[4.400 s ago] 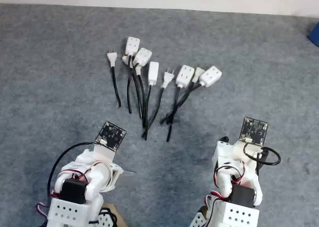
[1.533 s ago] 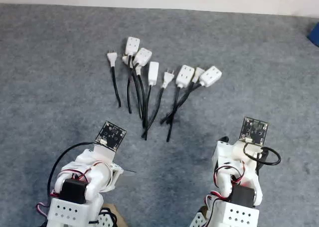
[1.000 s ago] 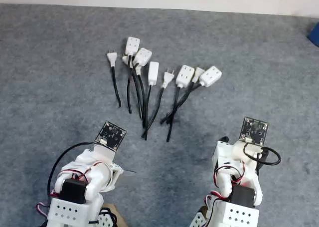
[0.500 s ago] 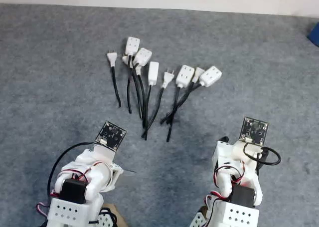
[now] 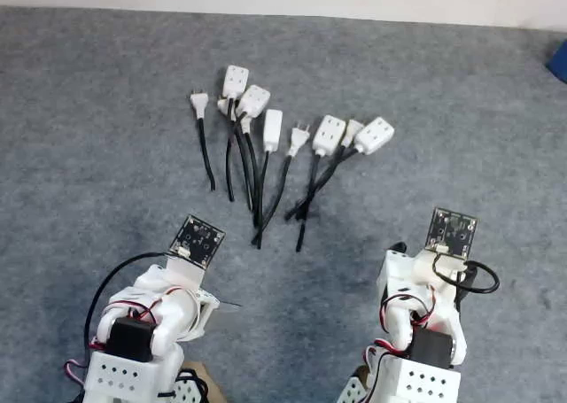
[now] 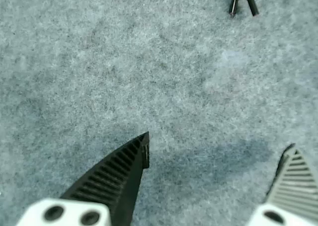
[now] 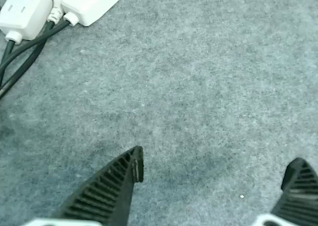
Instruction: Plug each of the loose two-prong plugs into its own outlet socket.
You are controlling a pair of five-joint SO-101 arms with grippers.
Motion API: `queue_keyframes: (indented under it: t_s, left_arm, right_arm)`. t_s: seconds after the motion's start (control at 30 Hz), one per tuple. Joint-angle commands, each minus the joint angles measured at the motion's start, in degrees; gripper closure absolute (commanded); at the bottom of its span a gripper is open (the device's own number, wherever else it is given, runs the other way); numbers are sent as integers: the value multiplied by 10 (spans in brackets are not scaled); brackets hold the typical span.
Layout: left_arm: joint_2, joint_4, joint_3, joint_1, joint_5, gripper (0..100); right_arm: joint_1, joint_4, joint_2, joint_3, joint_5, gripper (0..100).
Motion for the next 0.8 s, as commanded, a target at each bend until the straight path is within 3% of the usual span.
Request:
queue_keyframes:
  t_s: [0.0, 0.77]
  left_arm:
    - [-4, -1, 8, 0, 4, 605]
    - [-4, -3, 8, 0, 2, 604]
  right_arm:
    - [2, 2, -2, 75, -1, 577]
    - [3, 3, 0, 75, 0, 577]
